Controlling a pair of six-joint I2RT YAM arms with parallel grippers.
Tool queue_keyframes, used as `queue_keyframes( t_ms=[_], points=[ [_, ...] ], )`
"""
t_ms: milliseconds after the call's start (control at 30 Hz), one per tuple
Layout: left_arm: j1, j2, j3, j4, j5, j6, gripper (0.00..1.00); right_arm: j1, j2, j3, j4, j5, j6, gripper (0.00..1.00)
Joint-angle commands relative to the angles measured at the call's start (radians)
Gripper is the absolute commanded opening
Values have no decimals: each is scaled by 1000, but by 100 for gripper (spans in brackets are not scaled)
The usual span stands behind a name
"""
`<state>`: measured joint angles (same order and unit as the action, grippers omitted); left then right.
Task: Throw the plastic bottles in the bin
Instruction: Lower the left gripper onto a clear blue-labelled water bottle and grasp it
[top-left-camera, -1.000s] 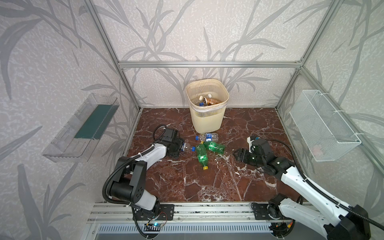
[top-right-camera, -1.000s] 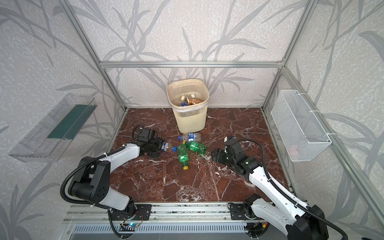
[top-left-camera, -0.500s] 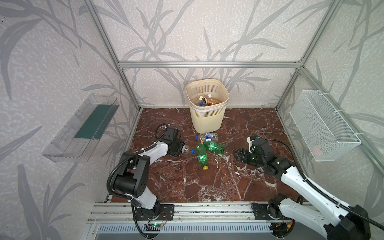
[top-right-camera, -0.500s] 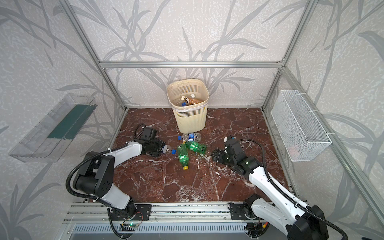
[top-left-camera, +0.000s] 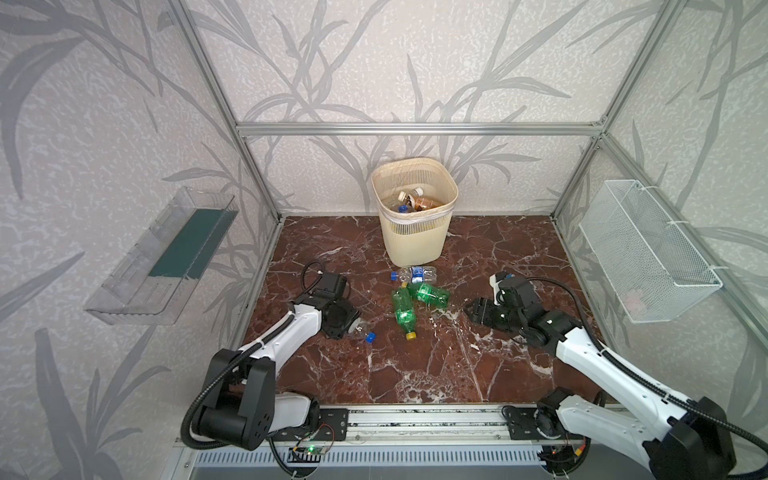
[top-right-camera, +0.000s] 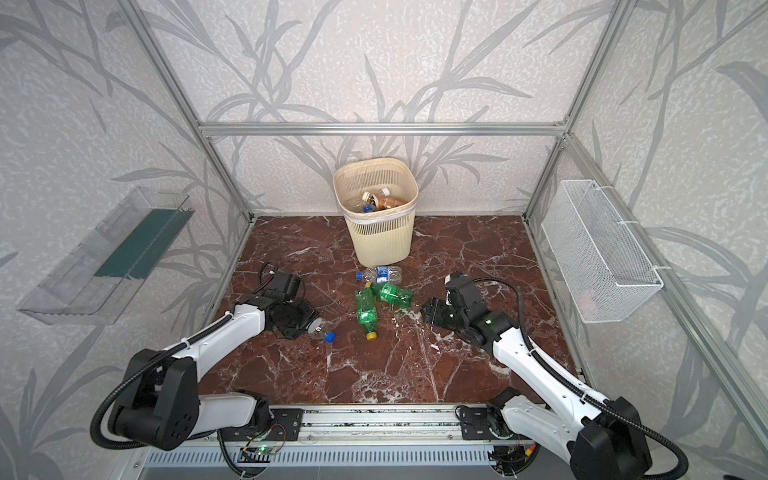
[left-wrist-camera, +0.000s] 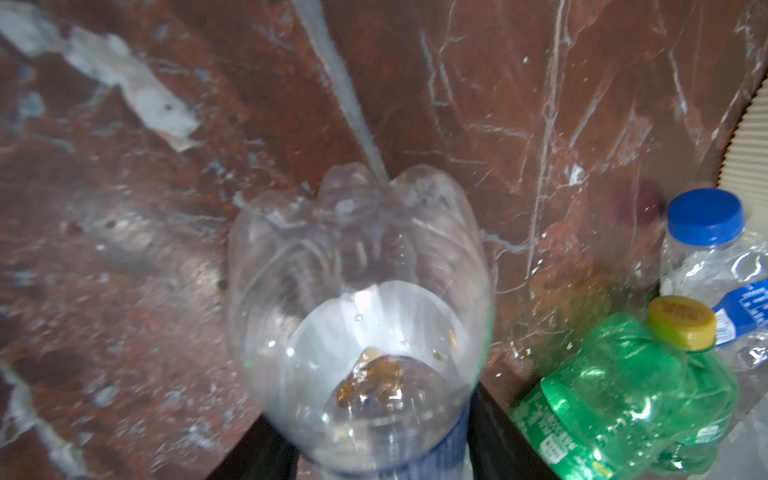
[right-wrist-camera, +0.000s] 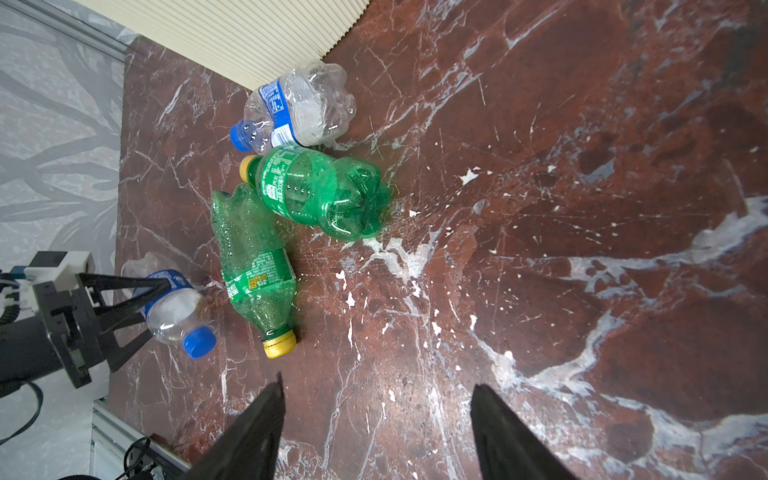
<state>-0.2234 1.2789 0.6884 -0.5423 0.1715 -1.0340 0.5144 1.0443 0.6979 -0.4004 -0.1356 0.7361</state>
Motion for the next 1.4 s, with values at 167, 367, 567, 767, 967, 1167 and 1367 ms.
queue_keyframes(
  t_ms=[167,367,567,767,967,1167,1367],
  points=[
    [1,-113,-78,-157,34,103,70,16,35,28,36,-9,-5,71],
    [-1,-145,-82,-178,37,94,78,27,36,32,28,1,-6,70],
    [-1,-167,-98,-177,43,80,76,29,23,28,18,10,-5,70],
    [-1,-155,-120,-150,53,71,75,30,19,24,19,8,-4,69],
    [-1,-147,-130,-127,64,67,70,29,11,18,18,11,-3,69],
    [-1,-151,-133,-128,63,65,66,30,8,18,16,13,-4,68],
    [-1,-174,-123,-131,60,61,65,29,8,19,15,16,-4,68]
  ],
)
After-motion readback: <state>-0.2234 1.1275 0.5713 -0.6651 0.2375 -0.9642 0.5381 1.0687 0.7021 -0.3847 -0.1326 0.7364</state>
